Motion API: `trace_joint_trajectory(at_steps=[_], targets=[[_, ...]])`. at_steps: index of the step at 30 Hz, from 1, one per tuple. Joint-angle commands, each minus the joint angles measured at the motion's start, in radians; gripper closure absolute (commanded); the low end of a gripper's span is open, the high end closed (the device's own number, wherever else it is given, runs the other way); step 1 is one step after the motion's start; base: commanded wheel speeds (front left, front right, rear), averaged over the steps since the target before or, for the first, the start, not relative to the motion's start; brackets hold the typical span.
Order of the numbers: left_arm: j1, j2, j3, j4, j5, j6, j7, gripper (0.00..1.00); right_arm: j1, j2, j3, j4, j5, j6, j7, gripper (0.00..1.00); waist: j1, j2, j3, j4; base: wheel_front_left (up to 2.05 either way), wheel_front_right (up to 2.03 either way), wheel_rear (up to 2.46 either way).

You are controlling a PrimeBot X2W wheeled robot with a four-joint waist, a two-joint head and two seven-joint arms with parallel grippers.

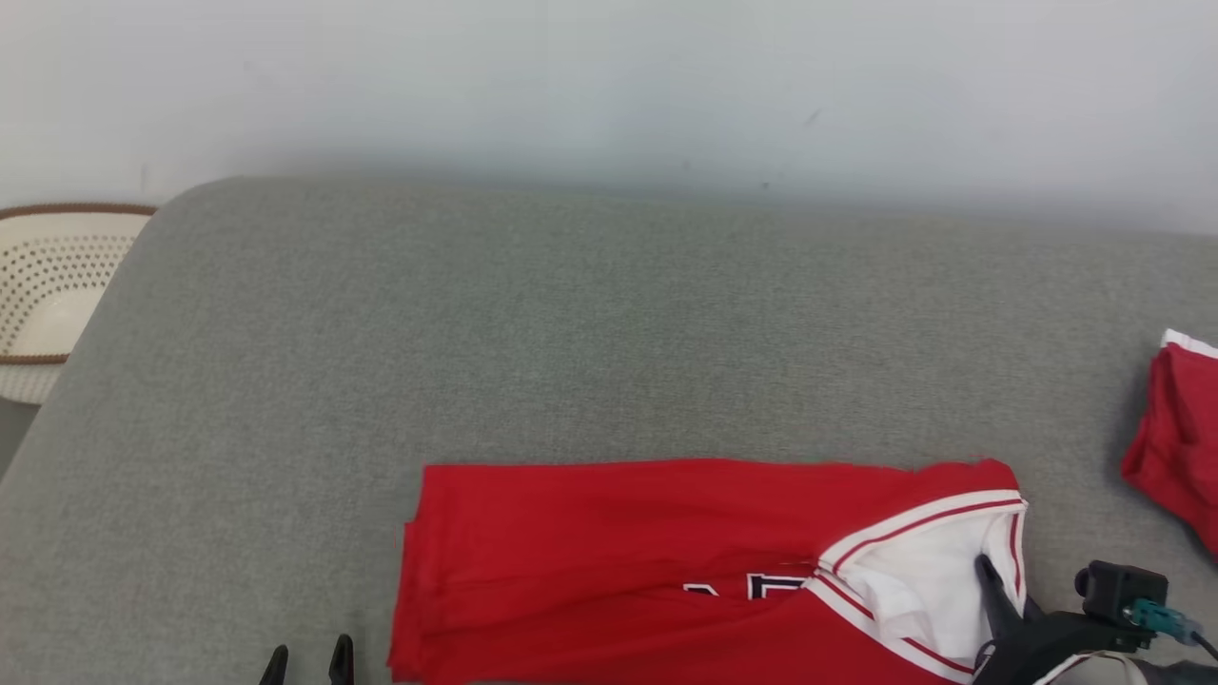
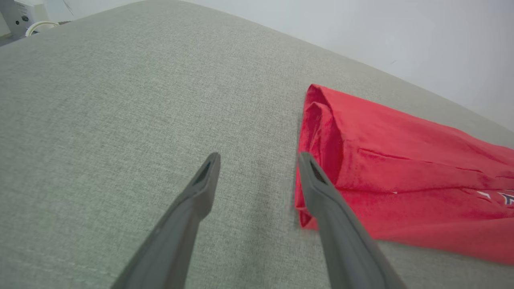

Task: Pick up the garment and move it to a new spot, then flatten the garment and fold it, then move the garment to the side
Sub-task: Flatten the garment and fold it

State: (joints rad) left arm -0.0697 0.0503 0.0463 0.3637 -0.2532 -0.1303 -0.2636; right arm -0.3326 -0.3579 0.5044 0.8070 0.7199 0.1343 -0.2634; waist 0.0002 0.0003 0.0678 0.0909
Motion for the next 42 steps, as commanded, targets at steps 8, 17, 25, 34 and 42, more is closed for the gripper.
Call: trace_joint_trajectory(at_steps=[8, 17, 25, 34, 42], targets=[[0.033, 0.001, -0.010, 0.003, -0.008, 0.000, -0.001, 0.00, 0.033, -0.062, -0.035, -0.042, -0.031, -0.005, -0.001, 1.00, -0.0002, -0.0003, -0.044, -0.081, 0.00, 0.00, 0.00], [0.022, 0.001, -0.026, 0.007, -0.020, 0.000, -0.001, 0.00, 0.018, -0.070, 0.043, -0.250, -0.063, -0.004, 0.000, 1.00, -0.0002, -0.0003, -0.031, -0.122, 0.00, 0.00, 0.00], [0.007, 0.001, -0.059, 0.012, -0.030, 0.000, -0.001, 0.00, -0.018, -0.052, 0.248, -0.519, -0.059, -0.004, 0.099, 1.00, -0.0002, -0.0003, -0.021, -0.105, 0.00, 0.00, 0.00], [-0.014, 0.001, -0.106, 0.019, -0.048, 0.000, -0.001, 0.00, -0.110, -0.018, 0.445, -0.608, -0.035, -0.004, 0.216, 1.00, -0.0002, -0.0003, -0.003, 0.008, 0.00, 0.00, 0.00], [-0.019, 0.001, -0.134, 0.021, -0.073, 0.000, -0.001, 0.00, -0.190, 0.012, 0.535, -0.504, -0.005, -0.004, 0.212, 1.00, -0.0002, -0.0003, 0.030, 0.147, 0.00, 0.00, 0.00]])
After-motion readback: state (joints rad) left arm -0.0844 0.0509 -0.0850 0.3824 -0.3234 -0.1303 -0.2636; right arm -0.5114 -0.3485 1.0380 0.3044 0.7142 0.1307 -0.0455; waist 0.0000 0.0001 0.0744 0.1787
